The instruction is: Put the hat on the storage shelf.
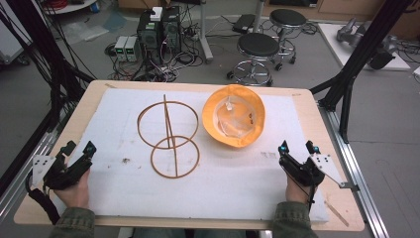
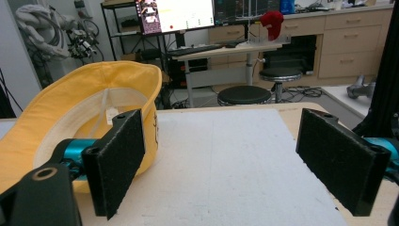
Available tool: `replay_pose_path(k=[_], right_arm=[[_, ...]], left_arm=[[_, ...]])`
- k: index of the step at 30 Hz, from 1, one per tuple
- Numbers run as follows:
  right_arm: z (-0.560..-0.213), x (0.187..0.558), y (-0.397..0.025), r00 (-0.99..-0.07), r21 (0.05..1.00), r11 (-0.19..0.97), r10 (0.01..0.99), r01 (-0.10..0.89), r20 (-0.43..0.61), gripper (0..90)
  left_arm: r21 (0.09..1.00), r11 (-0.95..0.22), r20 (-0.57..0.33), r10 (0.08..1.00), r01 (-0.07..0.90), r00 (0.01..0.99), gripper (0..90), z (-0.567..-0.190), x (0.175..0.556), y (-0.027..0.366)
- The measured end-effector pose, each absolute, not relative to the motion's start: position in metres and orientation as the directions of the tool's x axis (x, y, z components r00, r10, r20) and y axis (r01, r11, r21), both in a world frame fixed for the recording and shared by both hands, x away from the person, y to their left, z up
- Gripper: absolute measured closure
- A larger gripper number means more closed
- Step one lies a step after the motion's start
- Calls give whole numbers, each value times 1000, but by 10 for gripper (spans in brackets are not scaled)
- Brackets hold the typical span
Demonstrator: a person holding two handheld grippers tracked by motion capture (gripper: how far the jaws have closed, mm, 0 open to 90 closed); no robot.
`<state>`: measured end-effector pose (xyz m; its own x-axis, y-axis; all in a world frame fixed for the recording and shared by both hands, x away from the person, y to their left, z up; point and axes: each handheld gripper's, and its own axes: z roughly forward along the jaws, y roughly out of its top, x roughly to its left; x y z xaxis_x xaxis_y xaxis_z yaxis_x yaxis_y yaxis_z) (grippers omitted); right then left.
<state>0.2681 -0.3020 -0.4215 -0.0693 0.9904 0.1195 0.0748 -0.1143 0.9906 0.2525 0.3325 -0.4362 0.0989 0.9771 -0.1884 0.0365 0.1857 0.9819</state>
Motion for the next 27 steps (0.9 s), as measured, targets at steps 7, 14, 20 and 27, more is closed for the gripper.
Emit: replay_pose_path(k=[7,14,20,27], right_arm=[[-421,267,-303,-61,989,-126,990,72,130,149],[-422,267,-303,-60,987,-139,988,77,143,149],[-421,266,-303,-62,989,-133,989,58,136,152],[-420,268,-300,-76,993,-101,992,58,105,153]], left_arm=[[981,189,-191,977,31,96,328,-436,252,333],[982,188,-190,977,36,99,328,-436,252,333],[981,189,-191,976,36,100,328,-436,252,333],[982,187,-190,976,39,104,328,-437,253,332]])
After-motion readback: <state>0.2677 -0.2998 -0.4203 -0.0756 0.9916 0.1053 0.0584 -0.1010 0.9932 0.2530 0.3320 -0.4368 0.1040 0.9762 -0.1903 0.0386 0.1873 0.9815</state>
